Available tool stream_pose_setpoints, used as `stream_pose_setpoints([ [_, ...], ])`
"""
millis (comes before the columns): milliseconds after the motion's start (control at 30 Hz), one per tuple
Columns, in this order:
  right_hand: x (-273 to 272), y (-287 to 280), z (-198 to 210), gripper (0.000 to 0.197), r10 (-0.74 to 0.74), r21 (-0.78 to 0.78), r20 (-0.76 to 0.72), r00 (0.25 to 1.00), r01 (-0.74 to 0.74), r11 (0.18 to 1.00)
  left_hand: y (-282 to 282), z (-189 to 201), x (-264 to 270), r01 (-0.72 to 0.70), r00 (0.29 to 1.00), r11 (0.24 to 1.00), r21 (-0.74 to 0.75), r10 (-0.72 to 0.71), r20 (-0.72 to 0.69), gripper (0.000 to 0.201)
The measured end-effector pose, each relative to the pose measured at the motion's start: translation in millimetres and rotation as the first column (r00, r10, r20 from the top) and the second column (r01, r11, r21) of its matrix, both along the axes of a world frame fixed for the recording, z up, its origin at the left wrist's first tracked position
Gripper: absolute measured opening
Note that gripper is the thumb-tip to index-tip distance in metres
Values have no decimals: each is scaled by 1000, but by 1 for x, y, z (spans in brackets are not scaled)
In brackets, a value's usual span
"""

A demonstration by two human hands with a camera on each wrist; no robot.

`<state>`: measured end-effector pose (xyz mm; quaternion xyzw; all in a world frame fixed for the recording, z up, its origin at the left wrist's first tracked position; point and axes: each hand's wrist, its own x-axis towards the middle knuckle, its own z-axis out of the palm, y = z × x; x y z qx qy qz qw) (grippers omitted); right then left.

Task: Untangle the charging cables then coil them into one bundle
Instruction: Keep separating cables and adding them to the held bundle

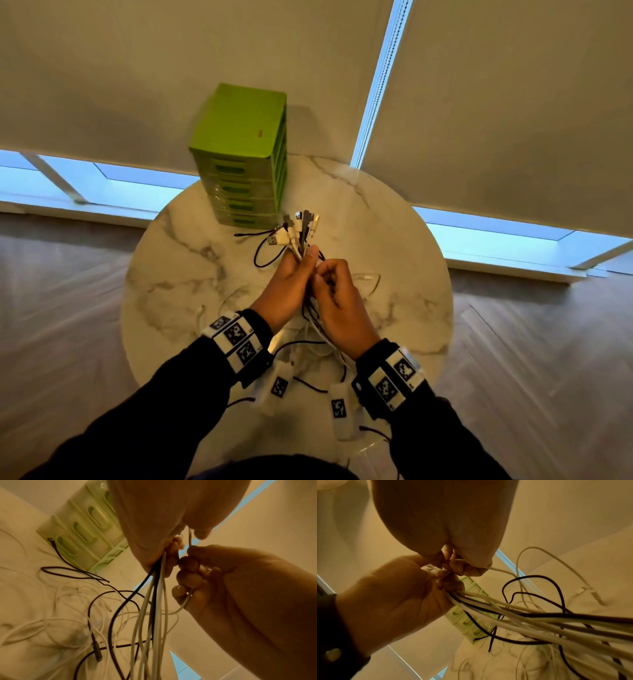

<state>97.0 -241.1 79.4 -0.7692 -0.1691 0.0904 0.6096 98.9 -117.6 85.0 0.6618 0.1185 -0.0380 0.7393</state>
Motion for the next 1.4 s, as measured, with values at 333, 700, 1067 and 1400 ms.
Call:
stream_pose_setpoints([
  [333,23,-16,-41,7,215,-505,27,976,-172,846,34,17,-13,-57,993,984,166,39,113,41],
  [700,116,-36,-69,32,511,-642,-126,850,-463,611,96,49,8,-403,890,906,-132,421,174,44],
  [1067,143,-12,-46,36,255,-524,61,965,-186,831,127,36,18,-473,846,872,-128,490,213,38],
  [1400,73,53,26,20,336,-240,134,932,-299,924,68,17,10,-315,949,949,-2,315,23,49],
])
